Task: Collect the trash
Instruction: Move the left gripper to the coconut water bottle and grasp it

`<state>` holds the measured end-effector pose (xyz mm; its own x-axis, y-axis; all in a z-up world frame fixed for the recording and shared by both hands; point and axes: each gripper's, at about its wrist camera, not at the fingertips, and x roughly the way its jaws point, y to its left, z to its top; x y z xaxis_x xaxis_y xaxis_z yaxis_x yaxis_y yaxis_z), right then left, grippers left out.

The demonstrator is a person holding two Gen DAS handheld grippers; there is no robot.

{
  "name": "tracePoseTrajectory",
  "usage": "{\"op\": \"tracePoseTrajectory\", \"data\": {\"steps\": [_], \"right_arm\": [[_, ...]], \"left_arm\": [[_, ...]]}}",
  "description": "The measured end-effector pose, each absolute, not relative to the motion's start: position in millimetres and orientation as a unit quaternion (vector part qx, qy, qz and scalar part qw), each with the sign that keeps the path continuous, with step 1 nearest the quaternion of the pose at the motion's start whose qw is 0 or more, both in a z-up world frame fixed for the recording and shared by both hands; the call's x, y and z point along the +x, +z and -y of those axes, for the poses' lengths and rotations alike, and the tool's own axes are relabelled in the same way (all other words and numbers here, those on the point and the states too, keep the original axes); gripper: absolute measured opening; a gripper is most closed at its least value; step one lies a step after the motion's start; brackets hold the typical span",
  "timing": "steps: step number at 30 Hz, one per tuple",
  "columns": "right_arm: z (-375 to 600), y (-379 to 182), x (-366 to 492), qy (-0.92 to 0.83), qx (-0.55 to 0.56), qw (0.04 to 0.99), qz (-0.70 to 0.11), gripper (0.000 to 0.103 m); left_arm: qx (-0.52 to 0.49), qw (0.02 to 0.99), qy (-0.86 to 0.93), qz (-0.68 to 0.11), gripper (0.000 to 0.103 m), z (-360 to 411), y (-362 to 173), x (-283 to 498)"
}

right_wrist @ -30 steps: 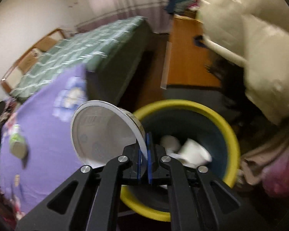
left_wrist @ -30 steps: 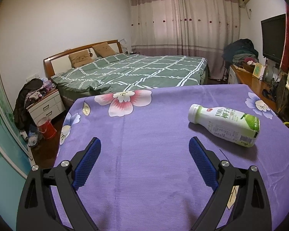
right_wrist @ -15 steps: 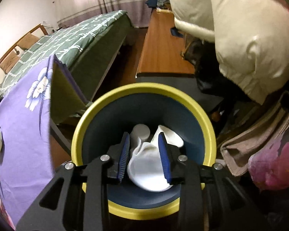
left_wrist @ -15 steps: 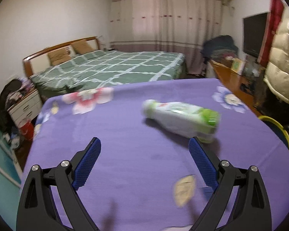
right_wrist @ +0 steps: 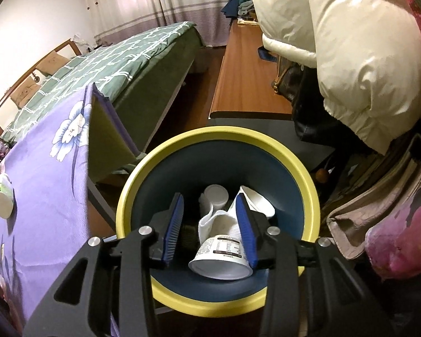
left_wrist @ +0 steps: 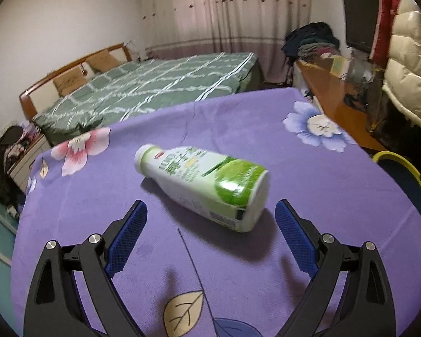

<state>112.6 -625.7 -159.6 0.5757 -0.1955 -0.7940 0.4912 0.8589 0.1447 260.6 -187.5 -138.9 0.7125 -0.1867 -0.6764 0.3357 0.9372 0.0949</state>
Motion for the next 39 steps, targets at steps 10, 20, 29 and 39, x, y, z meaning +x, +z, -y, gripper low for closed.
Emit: {"op": "tracePoseTrajectory", "data": {"steps": [10,20,29,39], "right_arm": [[618.6,-159.3,117.6,-0.185,0.175,0.873,-0.416,0.038],[600.2,-152.6,127.5,-0.166,0.167,0.880,-0.412,0.038],[598.5,-146.8,126.6,-0.164,0.166,0.884,-0.406,0.038],[604.2,-149.2,125.7,-0.164,0.170,0.883,-0.407,0.039]], "left_arm": [[0.076,0.915,-0.113,-0.379,0.091,140.6,-145.2,270.2],[0.017,0.915,-0.089,-0.393,0.091,58.6,-143.2,265.2],[0.039,0.907,-0.130,-0.398,0.091,103.1,-151.9,274.8],[0.031,0.905,-0.106,-0.411,0.054,104.9,-159.3,298.3]]}}
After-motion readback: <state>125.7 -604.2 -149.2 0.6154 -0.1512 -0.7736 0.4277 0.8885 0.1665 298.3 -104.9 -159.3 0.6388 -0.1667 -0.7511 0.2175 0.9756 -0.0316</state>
